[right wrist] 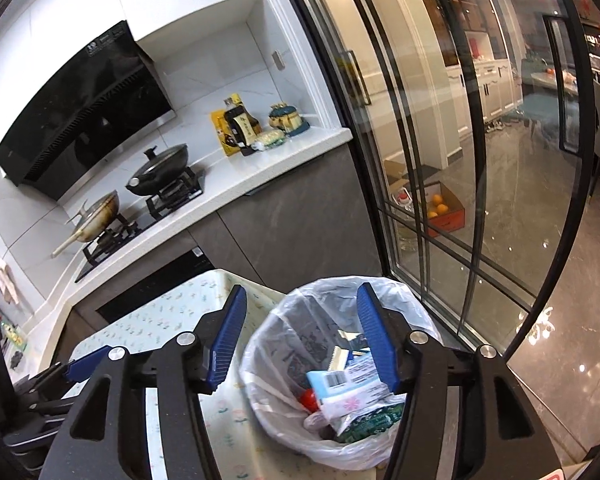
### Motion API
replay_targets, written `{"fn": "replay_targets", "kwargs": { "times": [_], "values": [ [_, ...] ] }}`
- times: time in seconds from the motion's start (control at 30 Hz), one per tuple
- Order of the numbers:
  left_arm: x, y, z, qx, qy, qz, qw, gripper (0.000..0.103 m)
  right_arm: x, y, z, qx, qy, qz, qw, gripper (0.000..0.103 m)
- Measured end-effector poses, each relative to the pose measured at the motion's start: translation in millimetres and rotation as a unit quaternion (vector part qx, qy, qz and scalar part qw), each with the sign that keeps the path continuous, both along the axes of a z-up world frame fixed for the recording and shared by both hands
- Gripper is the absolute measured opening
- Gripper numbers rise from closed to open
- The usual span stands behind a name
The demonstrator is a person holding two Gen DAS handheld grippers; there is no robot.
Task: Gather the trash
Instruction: 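Move both tools back over the table toward the tissue and white sponge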
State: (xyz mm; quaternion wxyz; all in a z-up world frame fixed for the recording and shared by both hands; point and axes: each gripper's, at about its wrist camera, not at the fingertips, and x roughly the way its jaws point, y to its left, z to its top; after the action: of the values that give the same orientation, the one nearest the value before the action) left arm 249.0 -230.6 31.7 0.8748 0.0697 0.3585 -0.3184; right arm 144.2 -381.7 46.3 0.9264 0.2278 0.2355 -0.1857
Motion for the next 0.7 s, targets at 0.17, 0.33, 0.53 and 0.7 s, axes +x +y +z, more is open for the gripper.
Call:
{"fn": "replay_targets", "kwargs": {
  "times": [0.17, 0.33, 0.53, 0.7],
  "values": [
    [-3, 29, 11, -0.012, -0.004, 0.018, 0.9998, 0.083, 0, 30, 18, -0.015, -0.011, 0.018, 1.000, 0.062],
    [1, 71, 18, -0.022, -0.005, 0.045, 0.9988, 0.086, 5, 66, 27, -0.021, -0.016, 0.045, 0.999, 0.064],
    [12, 128, 19, -0.025, -0.004, 0.088, 0.9958, 0.089, 17, 113, 31, -0.025, -0.015, 0.079, 0.996, 0.065],
    [20, 176, 18, -0.022, -0.008, 0.117, 0.9928, 0.089, 33, 153, 30, -0.025, -0.007, 0.107, 0.994, 0.065]
  ]
}}
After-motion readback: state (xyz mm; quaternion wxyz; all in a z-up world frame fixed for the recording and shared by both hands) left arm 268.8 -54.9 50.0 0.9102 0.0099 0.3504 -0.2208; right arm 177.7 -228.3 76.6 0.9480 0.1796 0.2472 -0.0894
